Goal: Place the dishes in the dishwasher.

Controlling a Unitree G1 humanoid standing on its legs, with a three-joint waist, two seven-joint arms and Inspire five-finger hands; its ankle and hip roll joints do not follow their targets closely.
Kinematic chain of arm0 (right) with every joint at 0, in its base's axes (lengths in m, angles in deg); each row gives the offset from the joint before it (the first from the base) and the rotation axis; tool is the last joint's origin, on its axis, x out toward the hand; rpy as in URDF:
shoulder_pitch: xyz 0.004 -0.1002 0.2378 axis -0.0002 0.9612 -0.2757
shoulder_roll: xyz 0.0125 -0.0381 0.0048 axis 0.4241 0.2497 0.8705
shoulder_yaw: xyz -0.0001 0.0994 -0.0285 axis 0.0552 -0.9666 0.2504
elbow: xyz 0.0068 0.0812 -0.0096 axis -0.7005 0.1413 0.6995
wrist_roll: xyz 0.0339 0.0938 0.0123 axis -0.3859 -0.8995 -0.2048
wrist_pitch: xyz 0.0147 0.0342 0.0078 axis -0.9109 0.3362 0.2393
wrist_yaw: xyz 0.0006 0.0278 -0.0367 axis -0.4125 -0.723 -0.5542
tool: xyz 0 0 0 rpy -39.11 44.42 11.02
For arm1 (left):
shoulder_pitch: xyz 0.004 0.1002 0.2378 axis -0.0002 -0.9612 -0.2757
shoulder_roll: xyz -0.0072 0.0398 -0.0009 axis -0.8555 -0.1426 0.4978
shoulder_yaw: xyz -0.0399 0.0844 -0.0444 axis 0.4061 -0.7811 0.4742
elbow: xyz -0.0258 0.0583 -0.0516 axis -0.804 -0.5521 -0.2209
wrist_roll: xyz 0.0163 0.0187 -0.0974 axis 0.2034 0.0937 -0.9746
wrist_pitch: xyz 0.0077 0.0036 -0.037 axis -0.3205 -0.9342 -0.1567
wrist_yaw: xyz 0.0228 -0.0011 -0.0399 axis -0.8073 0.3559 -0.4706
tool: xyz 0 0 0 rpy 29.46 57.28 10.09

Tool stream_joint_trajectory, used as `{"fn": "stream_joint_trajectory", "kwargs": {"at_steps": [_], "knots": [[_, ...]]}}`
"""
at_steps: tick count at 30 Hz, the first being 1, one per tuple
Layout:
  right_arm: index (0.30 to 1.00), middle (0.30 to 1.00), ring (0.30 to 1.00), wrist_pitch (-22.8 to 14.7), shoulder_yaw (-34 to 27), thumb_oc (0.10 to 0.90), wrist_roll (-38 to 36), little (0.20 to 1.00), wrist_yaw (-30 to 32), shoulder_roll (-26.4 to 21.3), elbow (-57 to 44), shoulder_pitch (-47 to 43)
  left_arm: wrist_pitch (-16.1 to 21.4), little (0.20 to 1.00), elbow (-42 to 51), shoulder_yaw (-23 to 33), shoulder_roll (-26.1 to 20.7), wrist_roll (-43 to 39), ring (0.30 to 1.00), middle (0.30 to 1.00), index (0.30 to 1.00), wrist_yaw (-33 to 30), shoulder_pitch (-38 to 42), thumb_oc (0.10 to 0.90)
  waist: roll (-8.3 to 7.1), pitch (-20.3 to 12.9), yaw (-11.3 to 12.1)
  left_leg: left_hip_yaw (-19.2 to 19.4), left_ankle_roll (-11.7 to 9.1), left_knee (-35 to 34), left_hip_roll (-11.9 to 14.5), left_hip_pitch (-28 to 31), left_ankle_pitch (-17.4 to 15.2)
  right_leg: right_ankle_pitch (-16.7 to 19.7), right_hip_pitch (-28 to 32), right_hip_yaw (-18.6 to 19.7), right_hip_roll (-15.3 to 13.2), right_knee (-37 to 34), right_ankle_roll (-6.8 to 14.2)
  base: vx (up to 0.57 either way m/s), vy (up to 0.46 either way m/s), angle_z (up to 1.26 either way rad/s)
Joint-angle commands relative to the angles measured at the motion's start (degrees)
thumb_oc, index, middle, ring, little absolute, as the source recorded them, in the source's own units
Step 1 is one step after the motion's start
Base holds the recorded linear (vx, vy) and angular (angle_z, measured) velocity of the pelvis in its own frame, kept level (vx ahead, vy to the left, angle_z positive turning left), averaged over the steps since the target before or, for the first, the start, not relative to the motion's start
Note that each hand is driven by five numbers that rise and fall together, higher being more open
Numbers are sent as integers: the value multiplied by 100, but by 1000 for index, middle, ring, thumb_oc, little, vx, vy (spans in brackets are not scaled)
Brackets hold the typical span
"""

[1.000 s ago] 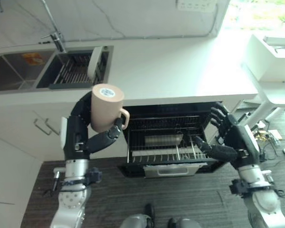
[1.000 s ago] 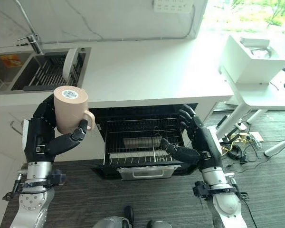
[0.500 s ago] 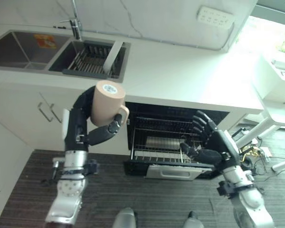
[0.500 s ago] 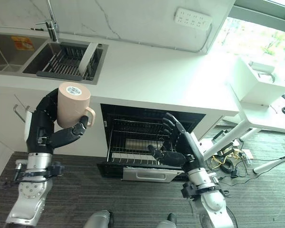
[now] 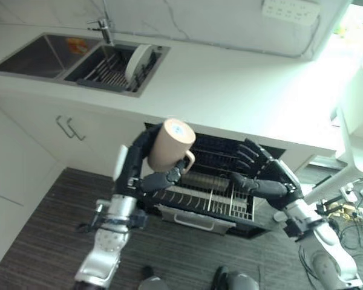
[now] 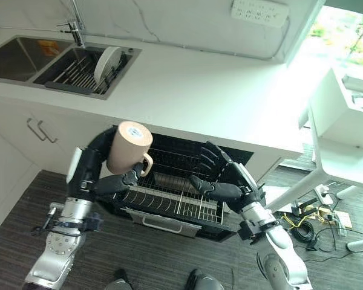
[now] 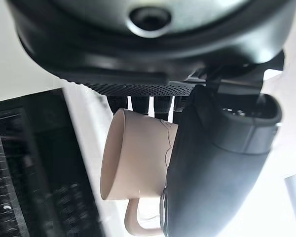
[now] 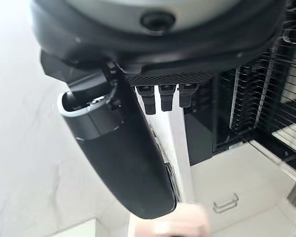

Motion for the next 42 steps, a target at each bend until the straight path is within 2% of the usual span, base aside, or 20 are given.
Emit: {"fn": "stream_joint_trajectory", "kwargs": {"at_steps": [1, 9, 14, 16, 20, 31, 42], "knots": [[900, 900, 900, -268, -46, 800, -755, 900, -411, 187, -377, -462, 948, 300, 580, 156, -393, 707, 300, 300, 300, -739, 535, 400, -64, -480, -5, -439, -111, 552, -77, 22, -972, 224, 328, 734, -321, -725, 917, 40, 69, -13], [900, 900, 900, -59, 212, 800, -1194, 900, -306, 544, -40, -654, 1014, 300, 139, -237, -519, 1791, 300, 300, 300, -1605, 1009, 400, -82, -619, -37, -494, -43, 552, -219, 210, -1135, 371, 348, 752, -521, -725, 1071, 42, 59, -5], [900, 900, 900, 62, 307, 800, -1245, 900, -173, 586, -20, -682, 1010, 300, -39, -401, -576, 2075, 300, 300, 300, -1796, 1151, 400, -122, -644, -69, -480, 10, 552, -278, 295, -1237, 436, 308, 777, -569, -725, 1122, 28, 45, -2], [900, 900, 900, 36, 408, 800, -1006, 900, -58, 609, 18, -737, 1012, 300, -111, -534, -570, 2263, 300, 300, 300, -2020, 1228, 400, -136, -653, -69, -498, 29, 552, -312, 320, -1278, 437, 299, 816, -566, -725, 1126, 22, 50, -5], [900, 900, 900, -54, 499, 800, -499, 900, 165, 553, 25, -808, 1004, 300, -92, -660, -541, 2270, 300, 300, 300, -1997, 1276, 400, -148, -670, -58, -493, 28, 552, -314, 350, -1302, 424, 320, 820, -563, -725, 1119, 20, 20, -5], [900, 900, 900, 118, 679, 800, -733, 900, 175, 601, -48, -1012, 994, 300, -96, -1116, -511, 2375, 300, 300, 300, -1787, 1410, 400, -153, -707, -37, -519, 20, 552, -327, 387, -1346, 403, 337, 821, -544, -725, 1122, 1, 1, 0], [900, 900, 900, 312, 1016, 800, -1039, 900, 44, 714, -44, -1213, 1136, 300, -220, -1709, -486, 2418, 300, 300, 300, -1496, 1573, 400, -137, -751, -18, -538, 26, 552, -376, 416, -1383, 391, 350, 816, -543, -725, 1128, 0, 0, 0]]}}
